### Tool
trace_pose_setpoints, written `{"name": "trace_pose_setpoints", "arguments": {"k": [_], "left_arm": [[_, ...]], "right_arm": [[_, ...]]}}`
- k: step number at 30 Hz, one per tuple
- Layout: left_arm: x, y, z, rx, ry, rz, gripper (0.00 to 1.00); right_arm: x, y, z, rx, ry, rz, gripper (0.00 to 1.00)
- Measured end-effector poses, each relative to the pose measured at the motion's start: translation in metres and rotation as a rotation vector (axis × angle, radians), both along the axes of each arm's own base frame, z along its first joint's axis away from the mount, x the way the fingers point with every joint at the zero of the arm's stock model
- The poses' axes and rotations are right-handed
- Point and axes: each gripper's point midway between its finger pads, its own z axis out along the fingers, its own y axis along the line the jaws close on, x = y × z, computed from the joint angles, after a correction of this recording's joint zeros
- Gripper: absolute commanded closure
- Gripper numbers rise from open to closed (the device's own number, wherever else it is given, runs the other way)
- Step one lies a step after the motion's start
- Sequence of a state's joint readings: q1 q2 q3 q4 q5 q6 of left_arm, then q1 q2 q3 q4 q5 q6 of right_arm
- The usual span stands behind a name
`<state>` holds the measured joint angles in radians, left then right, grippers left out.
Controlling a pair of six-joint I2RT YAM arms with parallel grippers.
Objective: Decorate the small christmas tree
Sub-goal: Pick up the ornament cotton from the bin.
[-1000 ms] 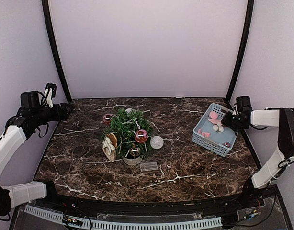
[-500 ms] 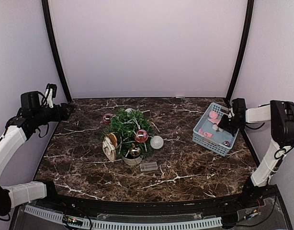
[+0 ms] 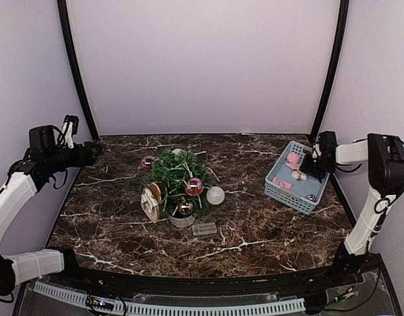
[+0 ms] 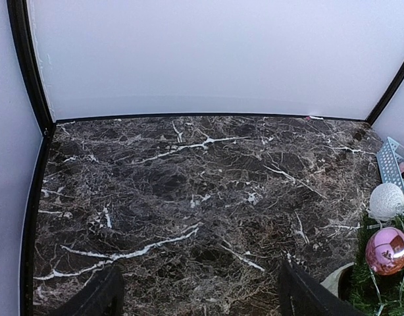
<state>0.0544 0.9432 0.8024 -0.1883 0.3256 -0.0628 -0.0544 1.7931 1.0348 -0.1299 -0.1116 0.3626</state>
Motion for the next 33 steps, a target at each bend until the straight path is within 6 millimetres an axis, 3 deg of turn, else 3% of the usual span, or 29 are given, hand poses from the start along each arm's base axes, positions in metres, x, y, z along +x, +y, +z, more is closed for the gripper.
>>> {"name": "trace_pose_setpoints", "arguments": {"k": [11, 17, 25, 29, 33], "left_arm": [[0.000, 0.000, 0.000, -0.001, 0.000, -0.002, 0.17], [0.000, -0.001, 0.000, -0.002, 0.000, -0.005, 0.17], [0.000, -0.001, 0.000, -0.003, 0.000, -0.007, 0.17], [0.000, -0.001, 0.000, -0.003, 0.000, -0.008, 0.17], [0.000, -0.002, 0.000, -0.005, -0.001, -0.011, 0.17]], "right_arm": [[-0.003, 0.000, -0.015, -0.013, 0.044, 0.022, 0.66], [0.000, 0.002, -0.012, 0.003, 0.036, 0.024, 0.78], [0.002, 0.007, -0.006, 0.028, 0.016, 0.031, 0.80], [-0.003, 0.009, 0.017, 0.033, -0.017, 0.040, 0.80], [-0.006, 0.013, 0.074, 0.031, -0.139, 0.069, 0.77]]}}
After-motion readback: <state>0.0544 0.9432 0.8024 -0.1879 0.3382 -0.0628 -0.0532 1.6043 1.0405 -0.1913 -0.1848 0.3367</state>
